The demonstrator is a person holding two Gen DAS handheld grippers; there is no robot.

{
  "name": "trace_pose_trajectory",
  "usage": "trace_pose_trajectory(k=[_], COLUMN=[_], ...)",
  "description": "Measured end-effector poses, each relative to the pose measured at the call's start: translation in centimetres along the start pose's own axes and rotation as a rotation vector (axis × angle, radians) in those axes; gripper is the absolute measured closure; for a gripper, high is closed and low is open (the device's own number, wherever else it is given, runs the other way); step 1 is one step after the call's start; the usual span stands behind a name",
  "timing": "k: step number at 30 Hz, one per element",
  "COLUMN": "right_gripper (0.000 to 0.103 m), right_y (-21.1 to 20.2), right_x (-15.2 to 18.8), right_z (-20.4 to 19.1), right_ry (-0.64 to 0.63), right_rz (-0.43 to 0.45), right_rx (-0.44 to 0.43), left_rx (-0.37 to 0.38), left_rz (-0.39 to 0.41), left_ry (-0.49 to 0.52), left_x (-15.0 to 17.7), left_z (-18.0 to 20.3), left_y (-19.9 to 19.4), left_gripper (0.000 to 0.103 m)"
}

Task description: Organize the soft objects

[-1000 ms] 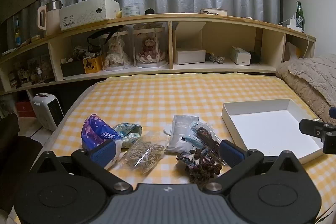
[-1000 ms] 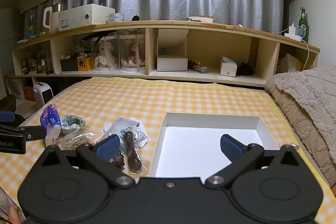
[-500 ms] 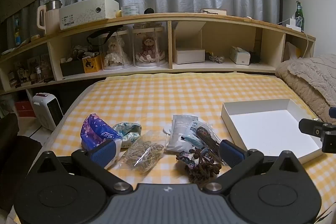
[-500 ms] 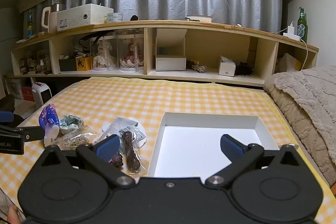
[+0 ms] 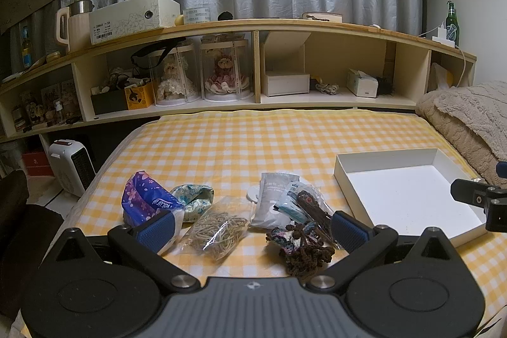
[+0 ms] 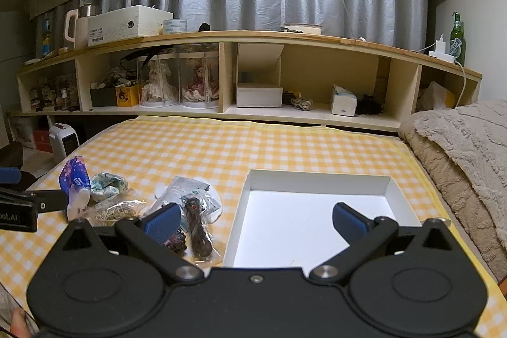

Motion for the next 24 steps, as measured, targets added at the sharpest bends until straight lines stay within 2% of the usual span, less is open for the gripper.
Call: trace_pose_trajectory(k=[24], right_gripper=[0.000], right_y=[-0.03], right_x=[0.13], right_z=[-0.08], right_ry=[-0.002], right_rz=[-0.002], right_rx=[0.003], left_rx=[0.000], left_rz=[-0.001], left_ry=[0.001], left_x=[0.00], left_z=[0.01], left_y=[0.00], left_gripper=[0.000])
Point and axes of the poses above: each gripper's, at about its wrist camera, not at the fingertips, and y roughly the way its jaws point, z to its right, x to its underside, the point moved 5 cm from there along y, roughly the way its jaws point, and after that the axes turned 10 degrees about -y, right-handed, at the moved point
